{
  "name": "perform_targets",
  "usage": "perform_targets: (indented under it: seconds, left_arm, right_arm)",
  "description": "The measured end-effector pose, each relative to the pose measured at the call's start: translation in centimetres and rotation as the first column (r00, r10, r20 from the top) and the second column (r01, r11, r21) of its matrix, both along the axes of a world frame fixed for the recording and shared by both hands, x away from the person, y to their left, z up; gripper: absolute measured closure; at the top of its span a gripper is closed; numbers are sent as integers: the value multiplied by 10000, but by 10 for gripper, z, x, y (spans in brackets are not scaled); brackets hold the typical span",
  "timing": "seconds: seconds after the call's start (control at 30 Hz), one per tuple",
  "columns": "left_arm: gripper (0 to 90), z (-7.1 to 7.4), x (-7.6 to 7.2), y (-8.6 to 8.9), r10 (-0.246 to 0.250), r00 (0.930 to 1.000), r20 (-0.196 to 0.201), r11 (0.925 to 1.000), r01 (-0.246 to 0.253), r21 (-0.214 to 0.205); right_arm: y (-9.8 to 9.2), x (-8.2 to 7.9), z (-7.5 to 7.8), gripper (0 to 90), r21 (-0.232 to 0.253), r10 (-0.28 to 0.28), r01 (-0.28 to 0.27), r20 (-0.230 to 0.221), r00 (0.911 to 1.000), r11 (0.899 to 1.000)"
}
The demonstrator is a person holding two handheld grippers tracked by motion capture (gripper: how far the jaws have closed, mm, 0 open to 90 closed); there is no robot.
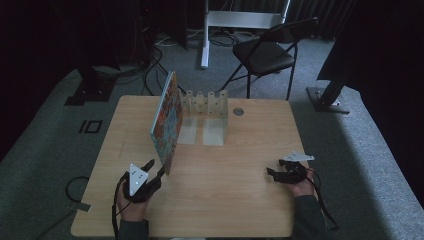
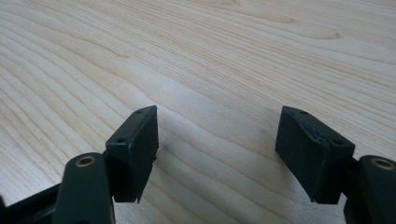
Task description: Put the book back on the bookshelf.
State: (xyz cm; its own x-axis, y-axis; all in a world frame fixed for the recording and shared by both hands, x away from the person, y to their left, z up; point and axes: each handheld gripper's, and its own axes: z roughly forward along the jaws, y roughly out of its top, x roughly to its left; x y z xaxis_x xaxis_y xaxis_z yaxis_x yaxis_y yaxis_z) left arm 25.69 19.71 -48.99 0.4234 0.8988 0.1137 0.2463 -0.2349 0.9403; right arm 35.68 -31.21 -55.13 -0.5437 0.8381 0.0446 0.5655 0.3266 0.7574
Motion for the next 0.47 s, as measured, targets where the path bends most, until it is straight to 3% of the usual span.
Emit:
perform_targets:
  seconds: [0.47]
  left_arm:
    - [553,-9,-7,13,290,9990,-331,9996,-288,58]
  right_arm:
    - [0,0,0,297,6,0,0,-1,10000,10000]
